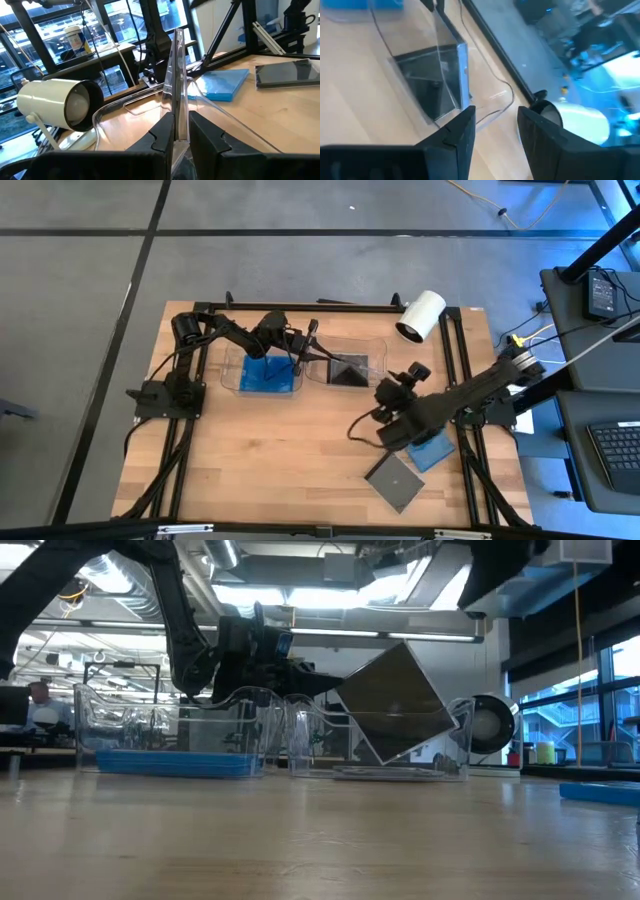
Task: Pick & place jewel cases by type
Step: Put the left black CD case into the right transparent bin
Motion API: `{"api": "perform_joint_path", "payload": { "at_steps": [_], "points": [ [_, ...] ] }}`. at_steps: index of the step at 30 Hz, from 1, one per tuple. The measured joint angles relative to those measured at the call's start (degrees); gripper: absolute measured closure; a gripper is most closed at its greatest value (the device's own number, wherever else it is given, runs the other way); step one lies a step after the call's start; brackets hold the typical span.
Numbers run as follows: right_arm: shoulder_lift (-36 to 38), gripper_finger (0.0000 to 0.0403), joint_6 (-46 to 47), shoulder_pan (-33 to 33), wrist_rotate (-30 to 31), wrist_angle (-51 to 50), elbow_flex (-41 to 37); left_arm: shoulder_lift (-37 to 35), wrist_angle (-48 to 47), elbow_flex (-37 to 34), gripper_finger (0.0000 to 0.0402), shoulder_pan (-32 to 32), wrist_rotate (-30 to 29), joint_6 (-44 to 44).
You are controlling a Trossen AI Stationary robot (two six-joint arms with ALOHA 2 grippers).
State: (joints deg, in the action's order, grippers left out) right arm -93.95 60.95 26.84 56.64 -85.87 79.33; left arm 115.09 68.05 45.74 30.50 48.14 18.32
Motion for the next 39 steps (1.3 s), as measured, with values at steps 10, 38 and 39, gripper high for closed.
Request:
{"api": "perform_joint_path", "payload": {
  "at_steps": [10,38,39],
  "points": [
    [14.98,0.0253,-31.99,-3.26,-9.99,35.45,-12.35,0.02,-0.04,-0.02,0.0355,0.0,0.0,0.32],
    [21.67,0.0126,-49.13,-13.12,-9.17,71.33,-39.6,0.09,0.72,-0.13,0.0354,0.0,0.02,-0.34],
    [21.45,0.0126,-50.14,-13.43,-9.89,72.51,-39.6,0.09,0.72,-0.13,0.0354,0.0,0.02,-0.31]
  ]
}}
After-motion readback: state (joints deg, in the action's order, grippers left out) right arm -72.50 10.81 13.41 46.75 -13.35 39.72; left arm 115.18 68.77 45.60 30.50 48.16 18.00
